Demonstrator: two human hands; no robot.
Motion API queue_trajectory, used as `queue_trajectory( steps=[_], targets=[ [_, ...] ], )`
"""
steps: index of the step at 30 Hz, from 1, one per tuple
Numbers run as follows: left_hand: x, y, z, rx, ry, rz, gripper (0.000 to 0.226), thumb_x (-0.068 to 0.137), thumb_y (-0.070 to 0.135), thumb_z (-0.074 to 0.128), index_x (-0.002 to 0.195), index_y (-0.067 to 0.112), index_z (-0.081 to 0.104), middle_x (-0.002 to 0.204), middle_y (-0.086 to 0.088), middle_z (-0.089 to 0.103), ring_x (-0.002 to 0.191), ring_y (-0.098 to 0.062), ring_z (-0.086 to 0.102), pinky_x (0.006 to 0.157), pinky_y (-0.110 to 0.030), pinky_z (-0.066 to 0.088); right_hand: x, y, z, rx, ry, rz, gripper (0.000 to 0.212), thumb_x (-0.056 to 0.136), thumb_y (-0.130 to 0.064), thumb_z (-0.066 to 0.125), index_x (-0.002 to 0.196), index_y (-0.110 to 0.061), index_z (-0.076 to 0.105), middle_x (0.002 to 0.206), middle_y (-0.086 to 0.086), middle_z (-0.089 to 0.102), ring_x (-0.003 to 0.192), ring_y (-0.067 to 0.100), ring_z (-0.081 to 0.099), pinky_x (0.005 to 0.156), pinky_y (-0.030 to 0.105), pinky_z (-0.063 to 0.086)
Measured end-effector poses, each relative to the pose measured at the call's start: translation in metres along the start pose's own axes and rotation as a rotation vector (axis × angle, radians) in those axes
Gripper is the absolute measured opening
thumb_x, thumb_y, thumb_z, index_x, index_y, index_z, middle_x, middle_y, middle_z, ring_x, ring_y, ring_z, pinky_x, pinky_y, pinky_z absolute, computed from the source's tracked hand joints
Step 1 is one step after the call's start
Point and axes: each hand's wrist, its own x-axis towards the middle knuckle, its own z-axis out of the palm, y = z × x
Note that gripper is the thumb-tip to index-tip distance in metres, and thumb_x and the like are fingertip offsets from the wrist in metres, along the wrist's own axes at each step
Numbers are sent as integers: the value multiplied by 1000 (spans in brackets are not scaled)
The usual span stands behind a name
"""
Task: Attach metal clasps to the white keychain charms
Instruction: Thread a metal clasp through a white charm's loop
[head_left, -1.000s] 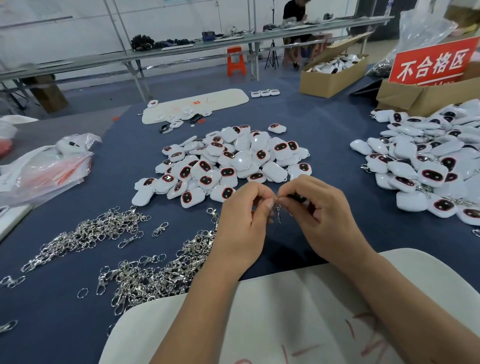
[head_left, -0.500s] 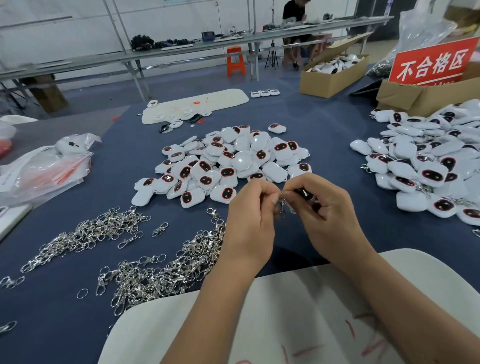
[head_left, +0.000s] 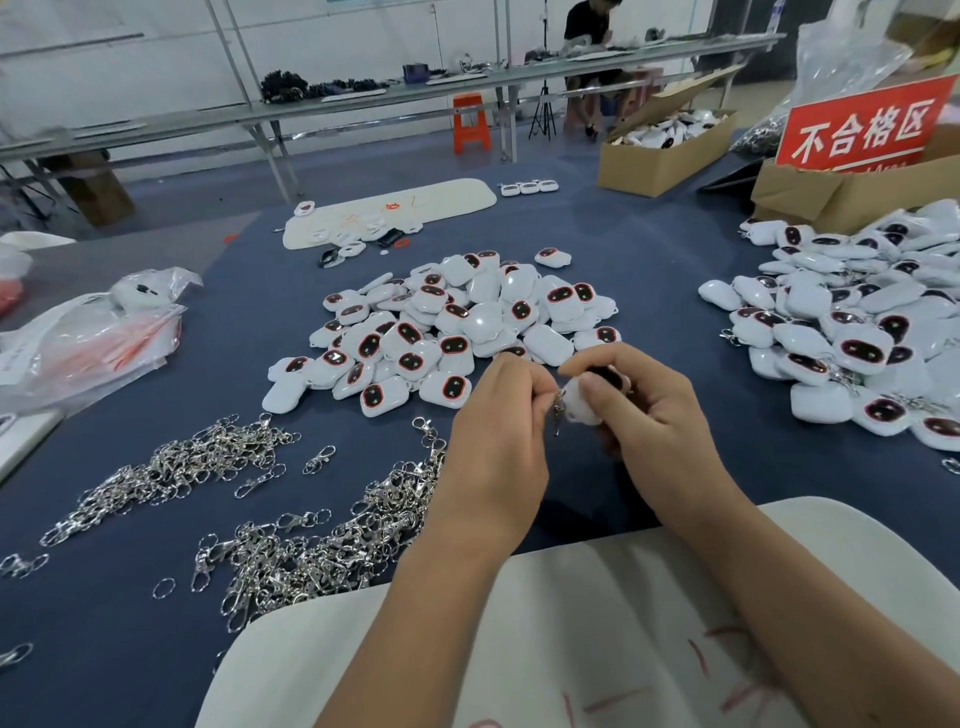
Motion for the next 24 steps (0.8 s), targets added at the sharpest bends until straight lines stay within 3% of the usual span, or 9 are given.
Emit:
queue_trajectory(
  steps=[3,10,20,24],
  targets=[
    [-1,0,1,111,-52,57,21,92,-9,53,87,11,53,86,1,52,77,-18,45,69,-34,39,1,2,-2,52,109,92,20,102,-8,61,112,-24,67,73,-3,56,60,19,46,54,28,41],
    [-4,-1,5,124,-116,61,14,96,2,49,90,13,54,88,2,52,78,-17,45,69,-39,42,-1,1,1,-22,214,77,10,96,-15,72,104,-20,69,77,11,65,61,18,50,58,36,45],
    [-8,1,6,96,-126,-35,15,95,5,45,90,18,52,89,6,50,79,-15,45,72,-37,42,-4,-1,5,-192,263,-18,11,93,-12,74,102,-16,69,71,2,67,57,9,54,56,20,45],
    [-8,3,7,118,-121,-84,22,93,-2,47,88,20,49,88,7,47,77,-12,42,68,-31,38,-5,-1,7,-246,294,-50,12,91,-11,75,100,-15,68,69,0,67,58,19,58,56,22,47]
  ],
)
